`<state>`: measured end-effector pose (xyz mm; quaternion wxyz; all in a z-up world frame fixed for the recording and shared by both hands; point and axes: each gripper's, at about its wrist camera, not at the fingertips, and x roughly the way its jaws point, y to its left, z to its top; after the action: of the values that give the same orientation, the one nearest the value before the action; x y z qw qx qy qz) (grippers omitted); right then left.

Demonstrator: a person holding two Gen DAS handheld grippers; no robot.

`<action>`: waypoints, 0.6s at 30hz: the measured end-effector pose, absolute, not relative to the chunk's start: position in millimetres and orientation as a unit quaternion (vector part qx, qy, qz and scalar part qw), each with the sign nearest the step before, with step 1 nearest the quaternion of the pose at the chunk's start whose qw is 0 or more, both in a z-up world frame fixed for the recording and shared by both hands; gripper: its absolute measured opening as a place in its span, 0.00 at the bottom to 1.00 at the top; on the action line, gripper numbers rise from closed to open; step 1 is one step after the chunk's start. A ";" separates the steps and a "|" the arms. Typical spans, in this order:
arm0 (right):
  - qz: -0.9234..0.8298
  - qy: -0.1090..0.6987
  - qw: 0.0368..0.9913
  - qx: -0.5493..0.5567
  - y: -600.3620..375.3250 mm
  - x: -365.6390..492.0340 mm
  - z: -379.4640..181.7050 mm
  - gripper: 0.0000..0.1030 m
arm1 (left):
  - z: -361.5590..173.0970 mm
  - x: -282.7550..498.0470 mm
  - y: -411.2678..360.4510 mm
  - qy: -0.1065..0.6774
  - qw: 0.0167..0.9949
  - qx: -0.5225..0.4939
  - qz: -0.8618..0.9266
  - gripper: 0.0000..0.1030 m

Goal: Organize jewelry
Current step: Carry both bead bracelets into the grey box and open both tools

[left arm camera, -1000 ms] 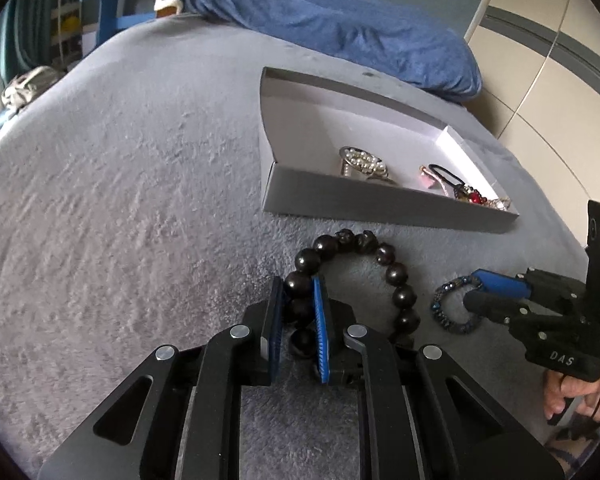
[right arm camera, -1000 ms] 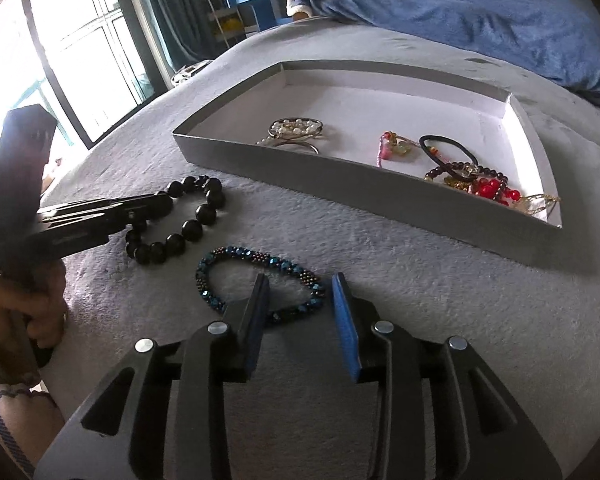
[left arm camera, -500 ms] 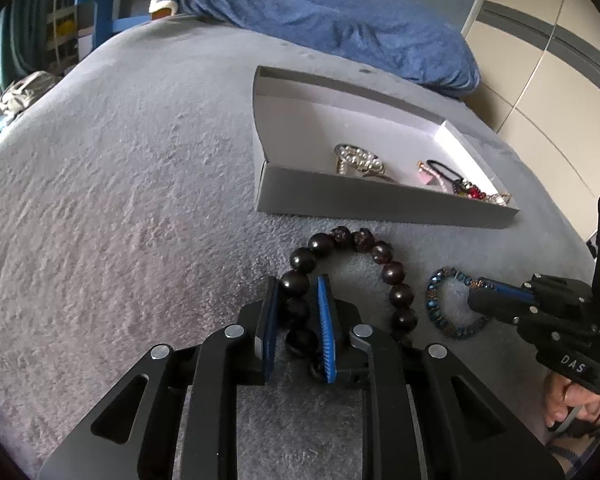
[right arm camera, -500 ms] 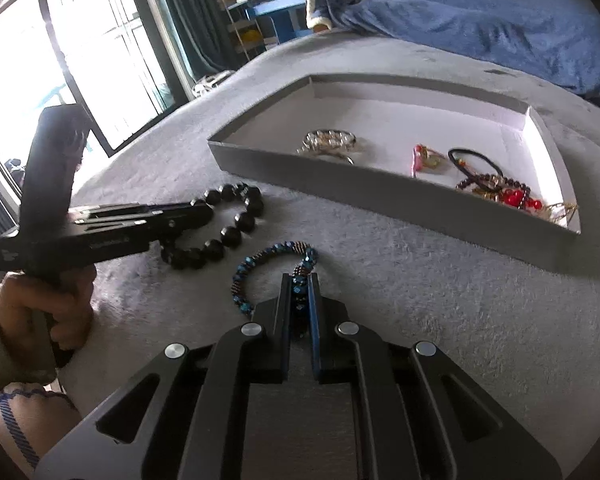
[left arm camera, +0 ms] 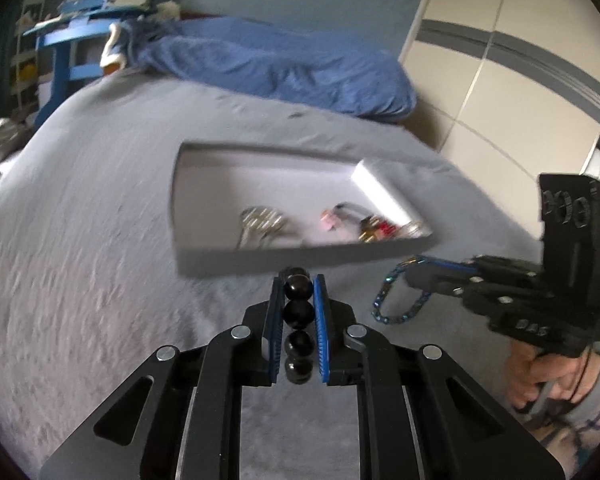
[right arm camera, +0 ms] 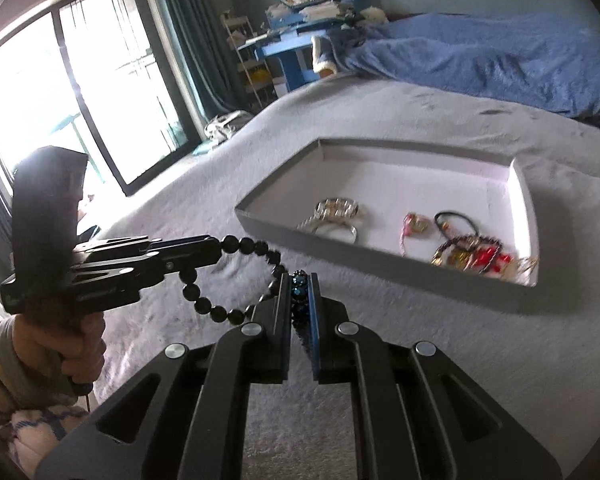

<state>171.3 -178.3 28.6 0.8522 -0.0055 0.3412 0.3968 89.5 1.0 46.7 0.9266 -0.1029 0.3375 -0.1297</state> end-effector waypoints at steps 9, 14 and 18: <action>0.372 0.326 0.869 0.020 -205.5 195.4 55.6 0.07 | 93.4 118.0 -4.2 0.301 0.935 -0.115 -0.145 0.14; 0.353 0.325 0.877 0.023 -213.9 217.5 64.6 0.07 | 107.6 136.6 -6.2 0.290 0.939 -0.109 -0.148 0.14; 0.340 0.330 0.880 0.026 -215.7 235.4 65.2 0.07 | 109.1 156.9 -15.7 0.294 0.939 -0.092 -0.151 0.14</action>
<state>235.4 -215.7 65.2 0.8803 0.0263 0.3298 0.3400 156.9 -15.7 109.1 0.9392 -0.0922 0.2942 -0.1508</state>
